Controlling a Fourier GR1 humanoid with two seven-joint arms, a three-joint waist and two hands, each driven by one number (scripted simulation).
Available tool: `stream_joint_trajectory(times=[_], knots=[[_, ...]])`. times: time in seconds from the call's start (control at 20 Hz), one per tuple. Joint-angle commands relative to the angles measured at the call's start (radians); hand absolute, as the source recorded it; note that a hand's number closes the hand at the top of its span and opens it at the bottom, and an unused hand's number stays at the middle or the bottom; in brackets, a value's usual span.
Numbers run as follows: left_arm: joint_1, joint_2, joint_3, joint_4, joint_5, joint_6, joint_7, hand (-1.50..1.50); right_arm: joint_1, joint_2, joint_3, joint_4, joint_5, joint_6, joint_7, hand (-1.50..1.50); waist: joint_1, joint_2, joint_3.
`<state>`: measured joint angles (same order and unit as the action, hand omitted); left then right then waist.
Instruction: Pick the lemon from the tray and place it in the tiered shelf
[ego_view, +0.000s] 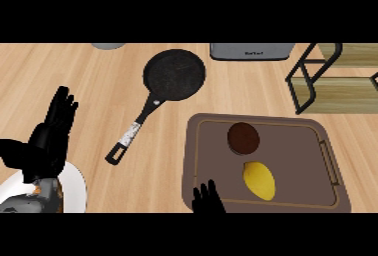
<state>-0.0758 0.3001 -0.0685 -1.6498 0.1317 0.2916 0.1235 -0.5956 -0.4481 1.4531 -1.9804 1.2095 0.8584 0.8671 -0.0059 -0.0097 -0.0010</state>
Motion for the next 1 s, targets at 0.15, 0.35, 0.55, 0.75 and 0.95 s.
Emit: stream_joint_trajectory(times=[0.15, 0.35, 0.55, 0.75, 0.95], knots=[[0.013, -0.03, -0.027, -0.025, -0.029, 0.015, 0.008, 0.0, 0.072, 0.064, 0.007, 0.139, 0.156, 0.064, 0.112, -1.5, 0.003, 0.007, 0.001], [-0.034, -0.019, 0.026, 0.033, -0.017, -0.013, -0.014, 0.0, 0.132, 0.035, 0.01, 0.09, 0.22, 0.058, 0.08, -1.5, 0.001, 0.009, 0.001], [0.04, -0.017, 0.019, -0.054, -0.016, -0.041, 0.013, 0.0, 0.12, -0.006, -0.057, 0.15, 0.246, -0.011, -0.017, -1.5, 0.011, 0.009, 0.001], [-0.02, -0.039, 0.027, 0.031, -0.033, -0.051, -0.014, 0.0, 0.166, -0.042, -0.056, 0.192, 0.303, -0.067, -0.027, -1.5, 0.005, 0.01, 0.001], [-0.026, -0.032, 0.04, -0.018, -0.041, -0.047, 0.046, 0.0, 0.104, -0.141, -0.154, 0.17, 0.285, -0.141, -0.157, -1.5, 0.01, 0.01, 0.001]])
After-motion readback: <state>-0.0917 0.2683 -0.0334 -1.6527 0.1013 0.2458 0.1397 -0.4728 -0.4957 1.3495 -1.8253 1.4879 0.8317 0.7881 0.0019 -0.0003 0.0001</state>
